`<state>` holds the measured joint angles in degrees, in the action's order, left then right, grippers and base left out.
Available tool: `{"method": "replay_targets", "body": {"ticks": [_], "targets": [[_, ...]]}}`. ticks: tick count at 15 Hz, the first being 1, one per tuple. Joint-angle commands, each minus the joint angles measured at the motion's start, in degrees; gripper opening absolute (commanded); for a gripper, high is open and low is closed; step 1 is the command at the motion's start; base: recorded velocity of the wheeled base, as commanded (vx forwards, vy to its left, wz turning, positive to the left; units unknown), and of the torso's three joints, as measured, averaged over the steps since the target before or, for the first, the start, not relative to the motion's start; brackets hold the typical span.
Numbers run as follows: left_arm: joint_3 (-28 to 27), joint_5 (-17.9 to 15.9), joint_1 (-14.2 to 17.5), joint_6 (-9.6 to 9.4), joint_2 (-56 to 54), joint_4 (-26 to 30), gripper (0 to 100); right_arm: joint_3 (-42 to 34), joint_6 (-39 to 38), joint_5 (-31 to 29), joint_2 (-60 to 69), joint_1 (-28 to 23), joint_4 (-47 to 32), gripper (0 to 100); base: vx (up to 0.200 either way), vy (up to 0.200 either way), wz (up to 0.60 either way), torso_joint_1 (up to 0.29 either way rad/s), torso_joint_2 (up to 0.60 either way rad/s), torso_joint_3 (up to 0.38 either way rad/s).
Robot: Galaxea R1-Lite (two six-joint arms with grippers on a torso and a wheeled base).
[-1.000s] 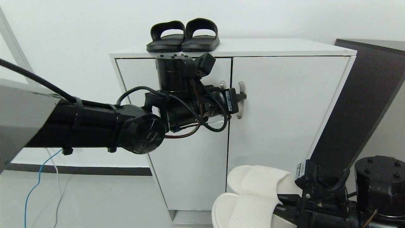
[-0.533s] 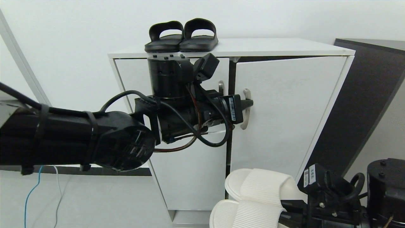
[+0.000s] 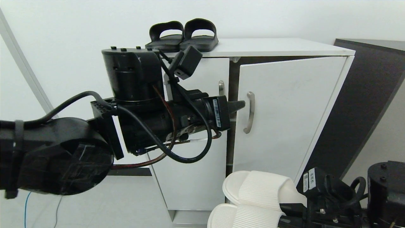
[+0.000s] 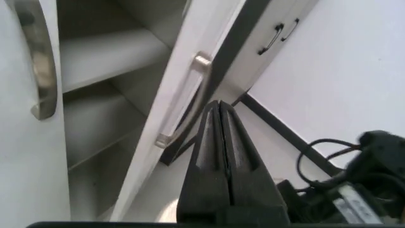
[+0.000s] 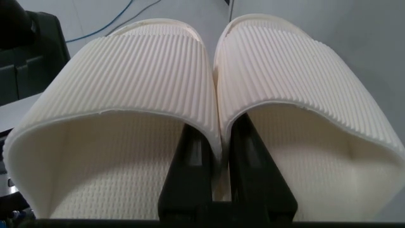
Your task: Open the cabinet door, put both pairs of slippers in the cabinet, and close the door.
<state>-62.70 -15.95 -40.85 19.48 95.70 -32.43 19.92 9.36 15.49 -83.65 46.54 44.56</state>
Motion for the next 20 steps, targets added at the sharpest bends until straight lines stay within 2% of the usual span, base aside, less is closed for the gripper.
{"method": "replay_targets", "body": {"ticks": [1, 4, 7, 12, 14, 17, 20], "targets": [[0.03, -0.31, 1.65, 0.12, -1.21, -0.09, 0, -0.06, 0.04, 0.06, 0.07, 0.13, 0.00, 0, 0.000, 0.000, 0.00, 0.000, 0.00, 0.000], [-0.41, -1.90, 4.46, 1.35, 1.42, -4.22, 0, -0.06, 0.13, 0.06, 0.07, 0.48, 0.00, 0, 0.000, 0.000, 0.00, 0.000, 0.00, 0.000], [-5.07, -1.63, 6.92, 4.60, 6.70, -6.77, 0, -0.23, 0.13, -0.03, 0.07, 1.18, 0.00, 0, 0.000, 0.000, 0.00, 0.000, 0.00, 0.000], [-11.66, -1.54, 7.01, 4.69, 12.59, -6.60, 0, -1.29, 0.13, -0.03, 0.51, 2.41, 0.00, 0, 0.000, 0.000, 0.00, 0.000, 0.00, 0.000], [-11.75, -1.46, 6.66, 4.60, 13.46, -6.77, 0, -1.81, 0.13, -0.11, 0.42, 3.20, 0.00, 0, 0.000, 0.000, 0.00, 0.000, 0.00, 0.000], [-10.17, -1.37, 5.61, 4.34, 13.02, -7.39, 0, -1.81, 0.13, -0.20, 0.42, 3.29, -0.70, 0, -0.200, 0.000, 0.00, 0.007, 0.00, -0.002], [-5.86, -1.28, 1.21, 4.07, 10.21, -9.94, 0, -1.81, 0.13, -0.20, 0.24, 3.38, -0.87, 0, -0.200, 0.000, 0.00, 0.001, 0.00, 0.002]]}}
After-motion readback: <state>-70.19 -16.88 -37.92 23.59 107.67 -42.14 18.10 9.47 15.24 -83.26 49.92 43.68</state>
